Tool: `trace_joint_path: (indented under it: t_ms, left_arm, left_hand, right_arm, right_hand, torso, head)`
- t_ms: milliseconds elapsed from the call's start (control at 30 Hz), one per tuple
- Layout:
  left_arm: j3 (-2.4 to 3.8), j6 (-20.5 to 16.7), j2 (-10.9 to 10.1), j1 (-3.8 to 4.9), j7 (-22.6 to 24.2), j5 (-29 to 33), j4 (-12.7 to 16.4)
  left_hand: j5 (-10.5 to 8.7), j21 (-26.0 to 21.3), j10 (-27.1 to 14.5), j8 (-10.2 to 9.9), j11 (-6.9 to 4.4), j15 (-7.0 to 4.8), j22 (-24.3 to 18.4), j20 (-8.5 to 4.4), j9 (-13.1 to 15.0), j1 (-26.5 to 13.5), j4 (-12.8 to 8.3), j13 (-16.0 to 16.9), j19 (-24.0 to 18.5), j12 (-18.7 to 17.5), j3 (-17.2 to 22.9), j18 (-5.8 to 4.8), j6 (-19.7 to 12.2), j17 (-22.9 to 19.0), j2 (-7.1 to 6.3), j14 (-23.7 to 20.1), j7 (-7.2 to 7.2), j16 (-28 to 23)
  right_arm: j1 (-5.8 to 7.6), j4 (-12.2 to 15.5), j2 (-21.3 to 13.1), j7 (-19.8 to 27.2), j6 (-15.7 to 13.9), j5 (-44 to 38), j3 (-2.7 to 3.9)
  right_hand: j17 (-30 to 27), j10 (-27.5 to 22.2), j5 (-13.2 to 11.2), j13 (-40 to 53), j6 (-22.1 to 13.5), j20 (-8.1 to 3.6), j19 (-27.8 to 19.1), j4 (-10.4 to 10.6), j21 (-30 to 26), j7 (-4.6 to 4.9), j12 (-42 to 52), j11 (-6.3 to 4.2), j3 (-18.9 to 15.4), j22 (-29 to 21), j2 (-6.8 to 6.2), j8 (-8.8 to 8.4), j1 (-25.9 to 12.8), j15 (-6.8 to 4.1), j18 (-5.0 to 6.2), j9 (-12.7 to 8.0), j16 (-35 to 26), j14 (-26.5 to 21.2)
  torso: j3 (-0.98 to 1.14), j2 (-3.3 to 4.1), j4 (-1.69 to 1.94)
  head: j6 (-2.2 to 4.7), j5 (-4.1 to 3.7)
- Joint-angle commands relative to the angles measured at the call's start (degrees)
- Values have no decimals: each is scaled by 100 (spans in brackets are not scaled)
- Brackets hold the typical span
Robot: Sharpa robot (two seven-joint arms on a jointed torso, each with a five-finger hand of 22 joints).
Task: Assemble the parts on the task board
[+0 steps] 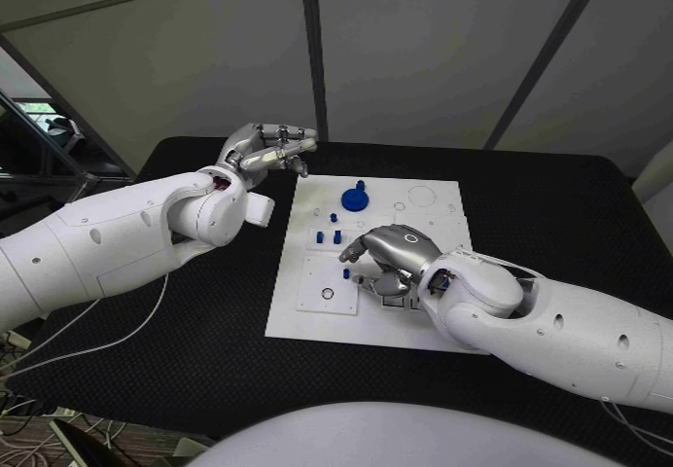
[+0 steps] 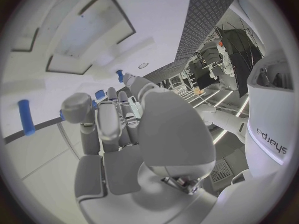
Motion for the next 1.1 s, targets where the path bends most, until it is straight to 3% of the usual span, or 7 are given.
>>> trace_joint_path:
  t_ms: [33, 67, 267, 400, 567, 733, 1100]
  left_arm:
    - [5, 92, -10, 10, -1, 16, -4]
    - [5, 93, -13, 10, -2, 16, -4]
    - [4, 99, -29, 10, -4, 16, -4]
    - [3, 105, -24, 10, -6, 16, -6]
    - [3, 114, -17, 10, -8, 16, -10]
    - [2, 126, -15, 10, -13, 16, -15]
    - [2, 136, -16, 10, -19, 16, -19]
  left_hand:
    - [22, -33, -26, -38, -6, 1, -7, -3, -7, 6, -17, -6, 0, -8, -19, -143, 9, -5, 17, -25, 37, -39]
    - [22, -33, -26, -38, -6, 1, -7, -3, -7, 6, -17, -6, 0, -8, -19, -143, 9, -5, 17, -25, 37, -39]
    - [22, -34, -26, -38, -6, 1, -7, -3, -7, 6, -17, -6, 0, -8, -19, -143, 9, -5, 17, -25, 37, -39]
    - [21, -37, -29, -37, -5, 2, -10, -2, -7, 4, -16, -6, 0, -8, -21, -143, 9, -7, 21, -26, 38, -40]
    - [21, -37, -29, -37, -5, 2, -10, -2, -7, 4, -16, -6, 0, -8, -21, -143, 9, -7, 21, -26, 38, -40]
    - [21, -37, -29, -37, -5, 2, -10, -2, -7, 4, -16, -6, 0, -8, -21, -143, 9, -7, 21, -26, 38, -40]
    - [21, -37, -29, -37, -5, 2, -10, -2, -7, 4, -16, -6, 0, -8, -21, -143, 9, -7, 21, -26, 38, -40]
  right_arm:
    - [7, 237, -243, 16, -418, -13, 27]
    - [8, 283, -311, 2, -402, 12, 67]
    - [97, 397, -750, -104, 24, 216, 448]
    - [204, 314, -922, -82, 282, 188, 563]
    - [275, 153, -1017, -102, 585, 107, 618]
    - [293, 30, -993, -135, 780, 44, 632]
    - [297, -188, -848, -246, 1190, -53, 632]
  right_hand:
    - [35, 27, 25, 8, 90, -14, 68, -11, 46, 1, 64, -34, -33, 47, 41, 33, -19, -14, 42, 10, 51, 47]
    - [43, 32, 25, 8, 98, -15, 75, -9, 53, 1, 74, -35, -35, 58, 41, 34, -25, -16, 40, 11, 59, 52]
    - [89, 6, -12, -4, 146, -29, 107, 47, 70, -8, 162, -50, -125, 86, -3, 24, -144, -27, 34, 9, 113, 84]
    - [40, -81, -9, -23, 190, -24, 90, 54, 42, -37, 191, -48, -229, 46, -54, 24, -177, -27, 37, 11, 93, 73]
    - [-67, -241, -16, -61, 179, -6, 44, 73, -21, -105, 253, -29, -434, -42, -72, -19, -167, -8, 51, -3, 43, 35]
    - [-127, -335, -32, -85, 134, 4, 17, 91, -58, -146, 299, -15, -556, -91, -51, -48, -130, 4, 59, -15, 18, 11]
    - [-157, -373, -11, -98, 193, 8, 7, 110, -80, -142, 400, -11, -617, -117, 58, -24, -42, 8, 63, -6, 20, -2]
  torso:
    - [-4, -10, -5]
    - [-5, -14, -7]
    - [-14, -8, -14]
    - [-11, -5, -14]
    - [-11, -1, -12]
    - [-7, 2, -13]
    - [-4, 1, -8]
  head:
    - [29, -26]
    - [38, -37]
    - [125, -149]
    - [161, -206]
    - [201, -247]
    - [207, -256]
    - [188, -262]
